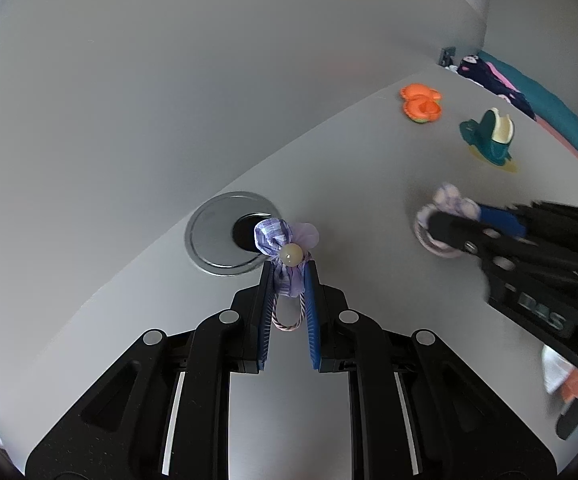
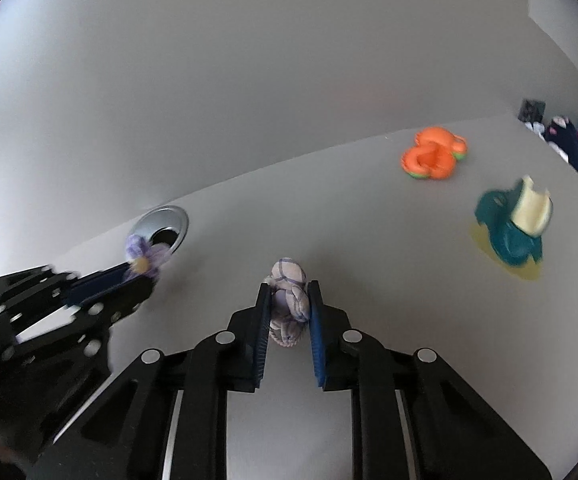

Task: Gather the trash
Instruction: 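Grasp the purple flower clip with the left tool while the right grasps the plaid flower clip, then carry both flower clips over the trash bin and open both tools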

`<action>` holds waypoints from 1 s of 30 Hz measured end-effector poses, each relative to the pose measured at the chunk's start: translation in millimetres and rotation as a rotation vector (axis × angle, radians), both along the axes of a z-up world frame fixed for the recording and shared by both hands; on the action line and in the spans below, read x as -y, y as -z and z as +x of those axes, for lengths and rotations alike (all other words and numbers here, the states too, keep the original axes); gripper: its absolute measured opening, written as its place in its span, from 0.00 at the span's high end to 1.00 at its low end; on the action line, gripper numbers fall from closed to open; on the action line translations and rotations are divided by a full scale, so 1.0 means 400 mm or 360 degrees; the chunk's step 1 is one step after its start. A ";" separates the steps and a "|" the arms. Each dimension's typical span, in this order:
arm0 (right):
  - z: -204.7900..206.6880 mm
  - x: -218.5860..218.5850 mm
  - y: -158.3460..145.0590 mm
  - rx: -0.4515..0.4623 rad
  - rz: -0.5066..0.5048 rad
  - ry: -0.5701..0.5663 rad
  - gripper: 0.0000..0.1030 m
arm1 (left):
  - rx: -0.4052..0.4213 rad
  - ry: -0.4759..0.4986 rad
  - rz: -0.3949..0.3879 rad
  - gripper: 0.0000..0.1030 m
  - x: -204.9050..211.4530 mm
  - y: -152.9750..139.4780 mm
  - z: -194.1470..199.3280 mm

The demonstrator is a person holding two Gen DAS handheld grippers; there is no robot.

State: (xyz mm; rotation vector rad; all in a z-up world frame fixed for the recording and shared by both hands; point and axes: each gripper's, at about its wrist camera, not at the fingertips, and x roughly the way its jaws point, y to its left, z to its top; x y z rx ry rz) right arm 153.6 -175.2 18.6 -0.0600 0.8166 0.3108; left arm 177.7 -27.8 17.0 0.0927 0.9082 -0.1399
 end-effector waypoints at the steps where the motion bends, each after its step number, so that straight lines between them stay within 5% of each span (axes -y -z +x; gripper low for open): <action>1: -0.024 0.020 -0.005 0.0000 0.0020 -0.0002 0.81 | 0.0006 0.0021 0.0003 0.86 0.010 -0.005 -0.004; 17: -0.349 0.347 -0.054 0.0070 0.0191 0.0177 0.81 | 0.0073 0.0260 -0.0011 0.86 0.228 -0.067 -0.197; 30: -0.524 0.615 -0.065 0.0169 0.0262 0.0396 0.81 | 0.0111 0.0620 -0.0001 0.86 0.568 -0.095 -0.358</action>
